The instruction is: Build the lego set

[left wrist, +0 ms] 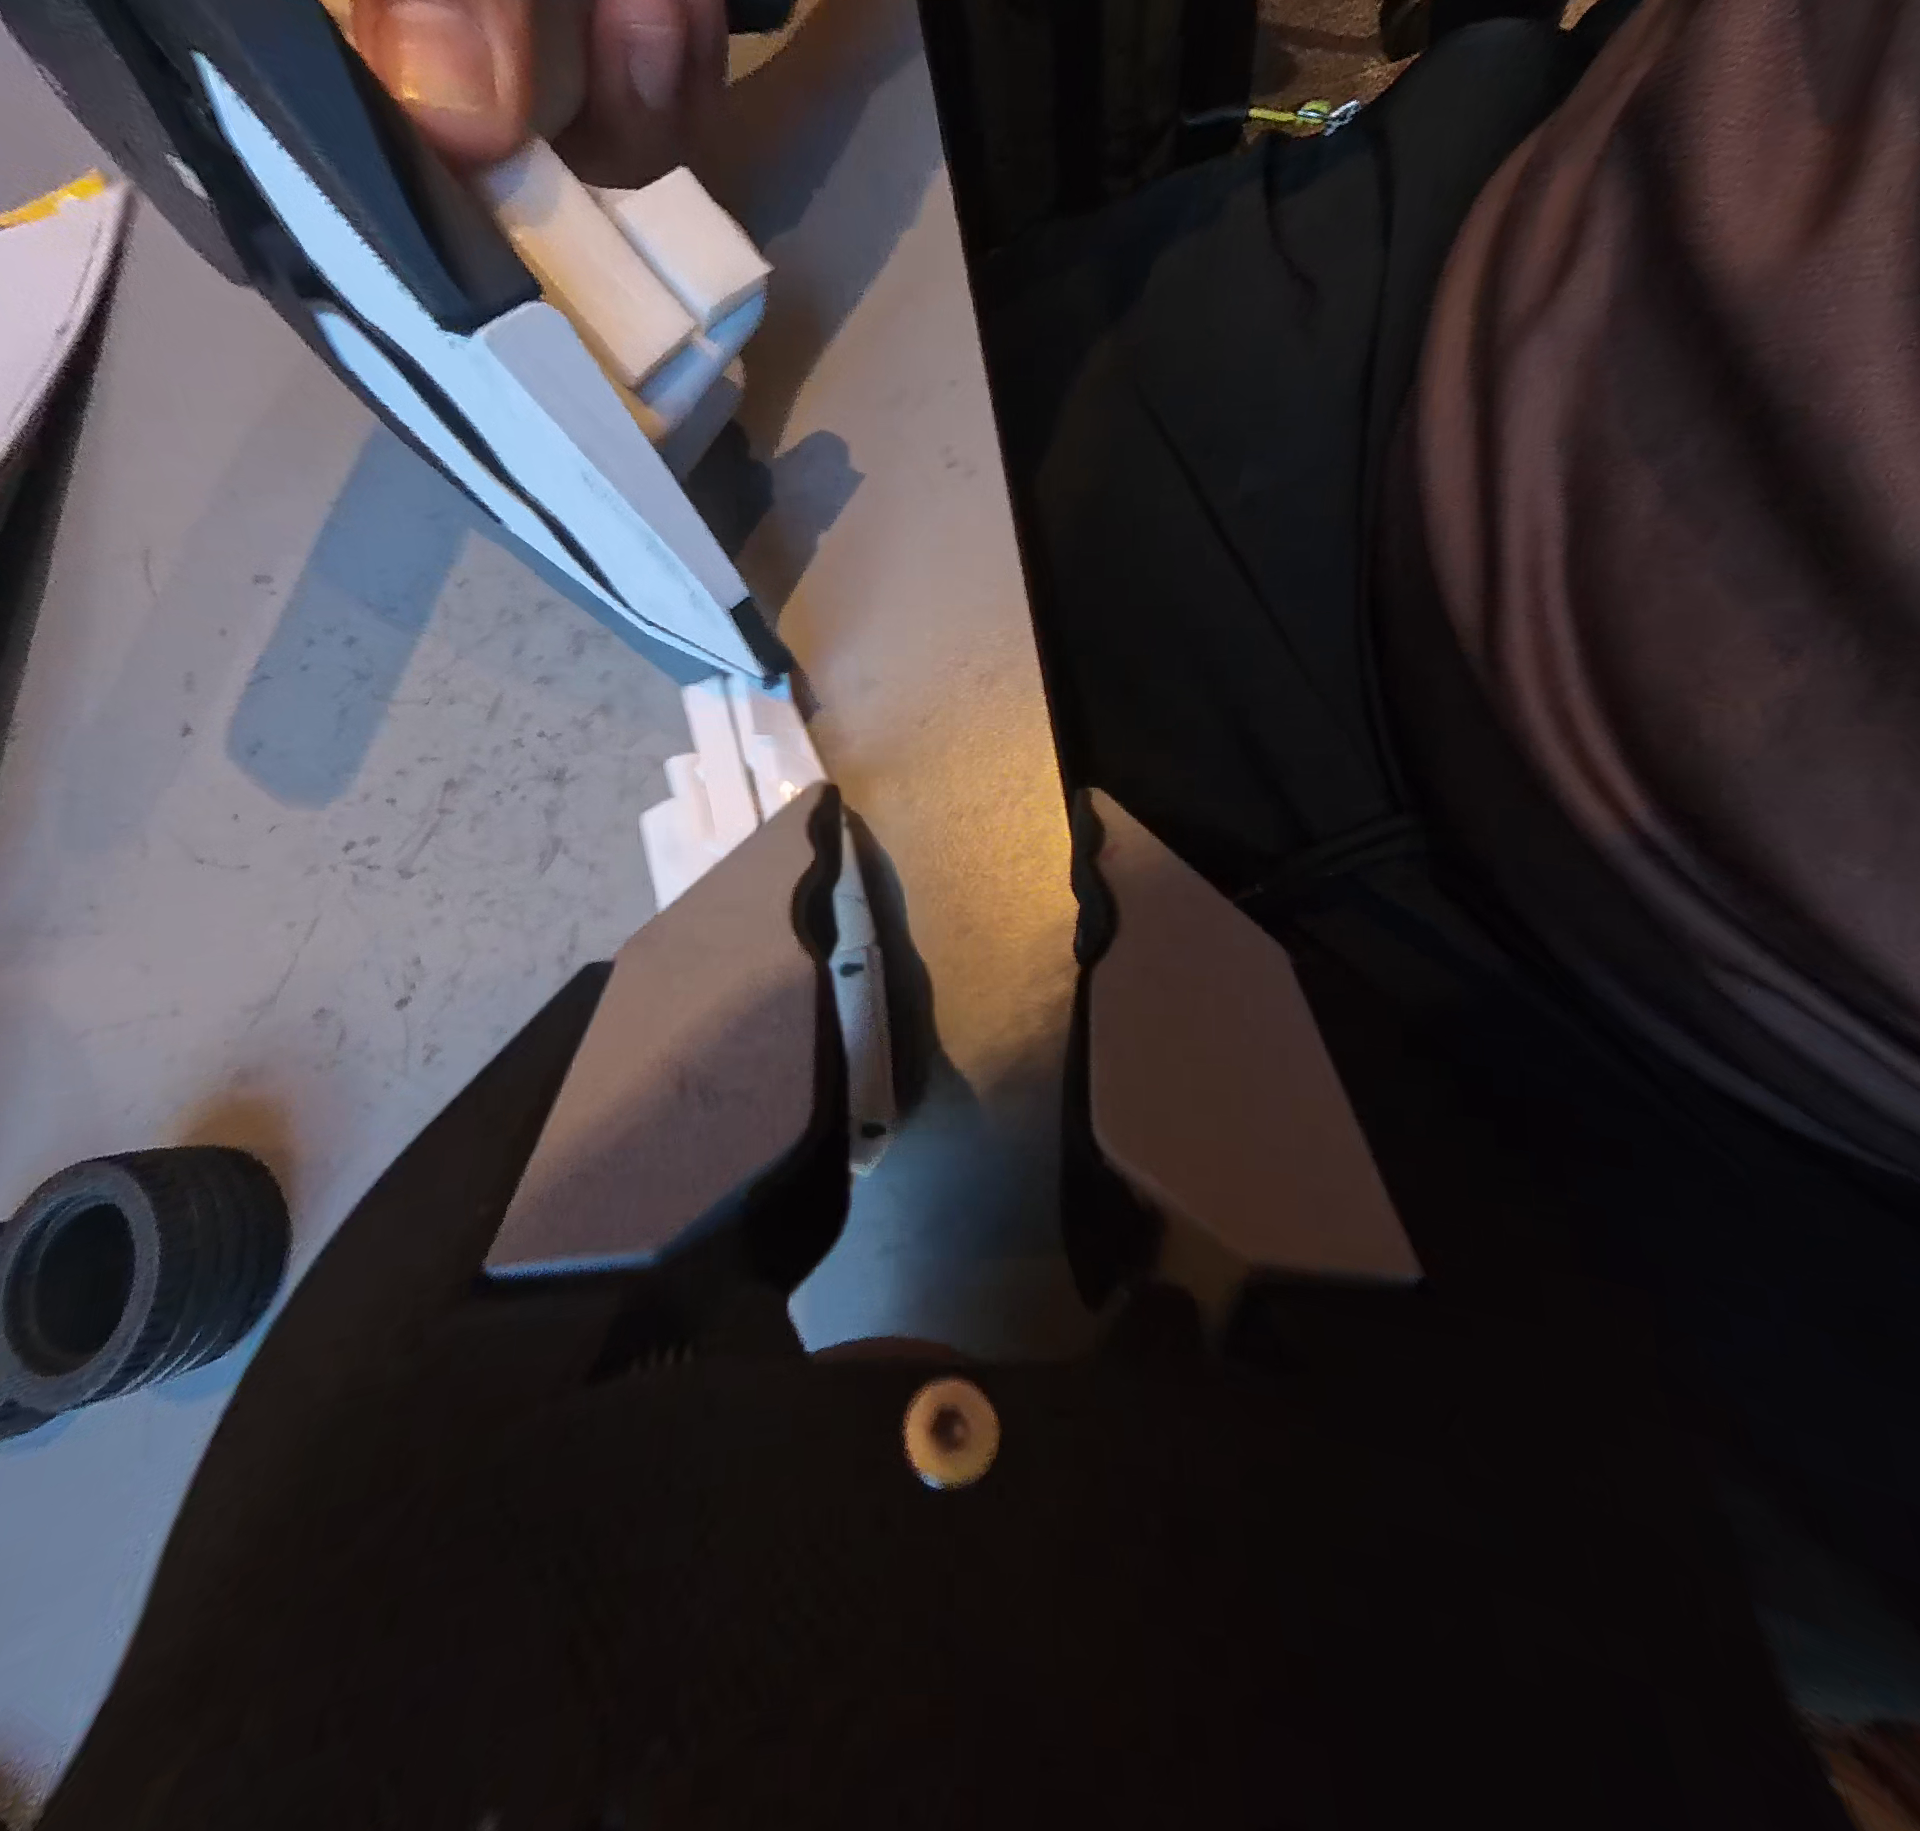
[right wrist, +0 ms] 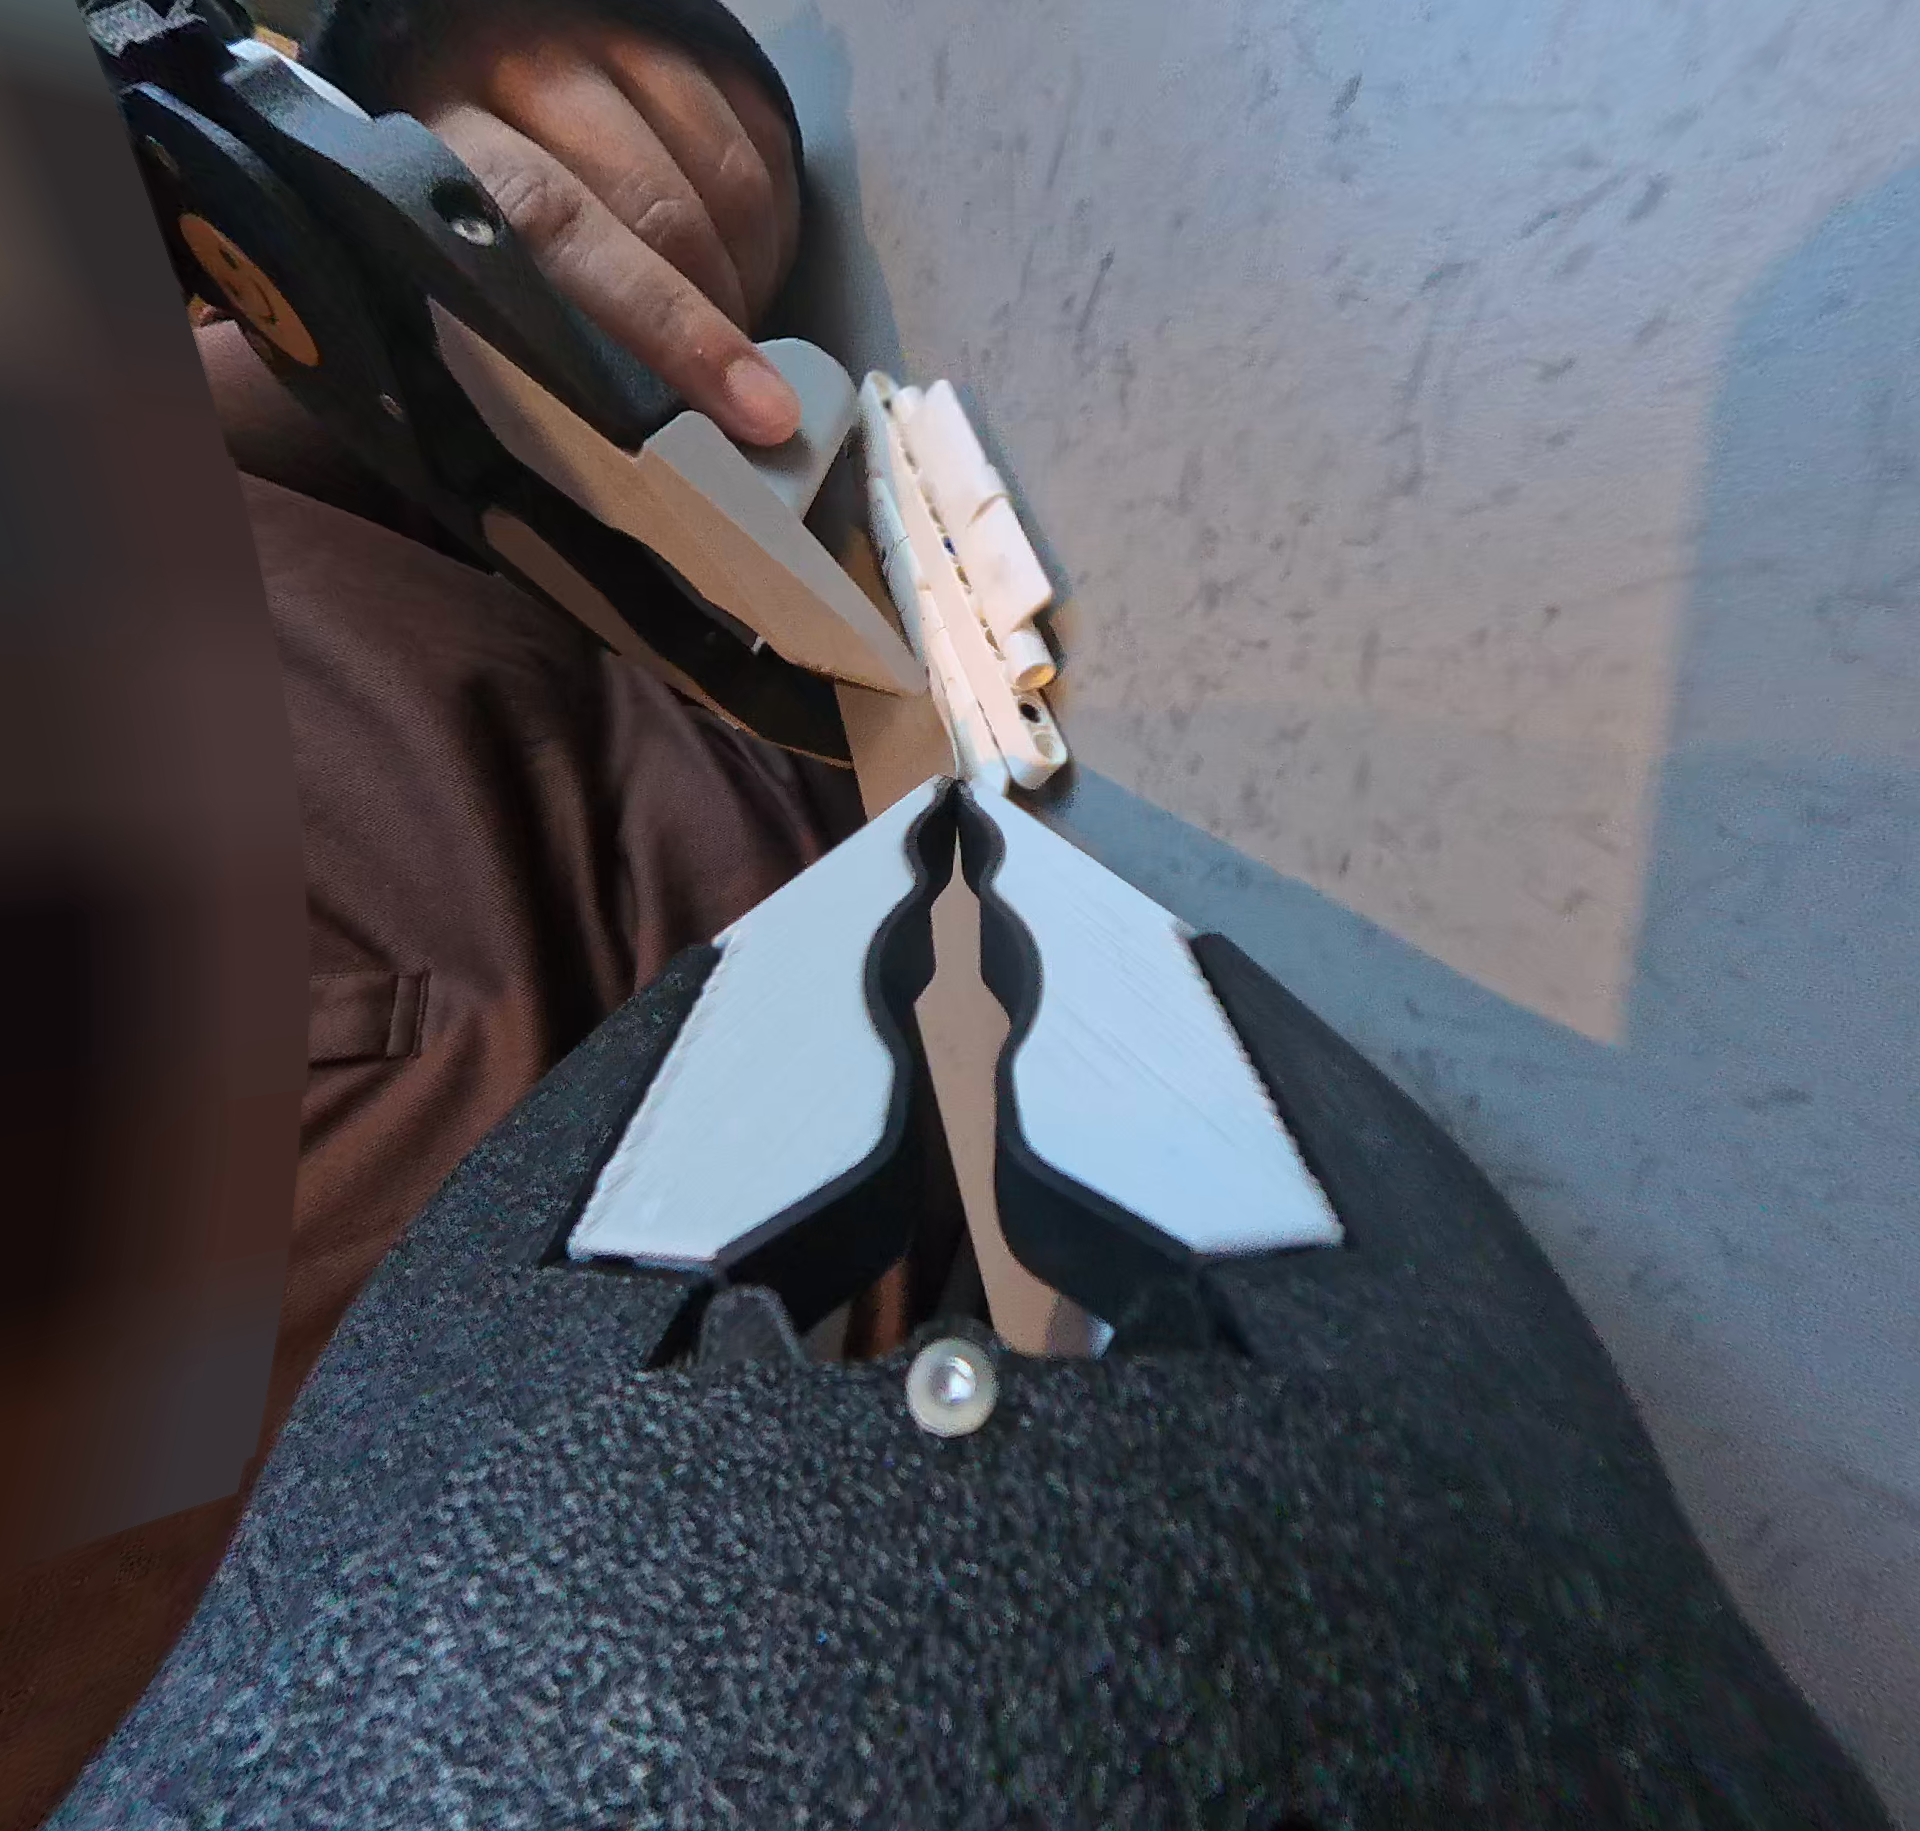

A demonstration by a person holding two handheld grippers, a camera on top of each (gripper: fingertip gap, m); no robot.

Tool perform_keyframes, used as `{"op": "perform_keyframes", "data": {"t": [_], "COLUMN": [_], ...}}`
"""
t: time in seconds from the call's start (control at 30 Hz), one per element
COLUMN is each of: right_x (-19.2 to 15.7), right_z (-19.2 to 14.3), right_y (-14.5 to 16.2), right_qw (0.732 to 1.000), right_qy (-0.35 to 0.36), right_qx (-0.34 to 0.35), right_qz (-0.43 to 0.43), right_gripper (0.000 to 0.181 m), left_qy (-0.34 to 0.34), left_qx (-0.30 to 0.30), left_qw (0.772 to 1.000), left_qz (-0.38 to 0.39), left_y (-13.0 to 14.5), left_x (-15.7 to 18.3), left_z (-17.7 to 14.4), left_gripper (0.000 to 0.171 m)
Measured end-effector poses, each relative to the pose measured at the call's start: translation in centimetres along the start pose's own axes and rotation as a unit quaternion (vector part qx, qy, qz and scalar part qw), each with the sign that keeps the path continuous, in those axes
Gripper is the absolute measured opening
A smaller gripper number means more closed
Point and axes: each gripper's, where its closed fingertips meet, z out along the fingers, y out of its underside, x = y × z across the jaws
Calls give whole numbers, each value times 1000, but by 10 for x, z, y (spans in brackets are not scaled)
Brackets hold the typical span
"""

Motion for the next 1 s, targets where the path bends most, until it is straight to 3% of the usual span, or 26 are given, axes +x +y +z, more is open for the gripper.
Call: {"op": "perform_keyframes", "data": {"t": [0.03,0.2,0.33,0.4,0.47,0.6,0.77,1.0], "right_x": [1,3,2,2,2,3,3,3], "right_z": [-1,-3,-2,-3,-3,-3,-2,-2], "right_y": [-1,-1,-1,-1,-2,-2,-1,-3], "right_qw": [1000,1000,1000,999,999,999,999,999], "right_qy": [7,23,27,29,31,31,27,29], "right_qx": [2,3,0,-1,-1,1,1,2], "right_qz": [-1,-8,-12,-14,-15,-17,-17,-22], "right_gripper": [0,0,0,0,0,0,0,0], "left_qy": [15,13,-19,-88,-109,-56,-41,-30], "left_qx": [-5,-7,81,113,83,48,22,-6], "left_qw": [1000,1000,996,986,982,977,978,979], "left_qz": [-5,-8,-41,-83,-130,-202,-204,-203], "left_y": [1,2,-26,-33,-19,-4,-2,3], "left_x": [4,3,-15,-49,-68,-72,-67,-62], "left_z": [0,-1,-18,-32,-32,-15,2,14], "left_gripper": [34,42,41,39,38,43,55,55]}}
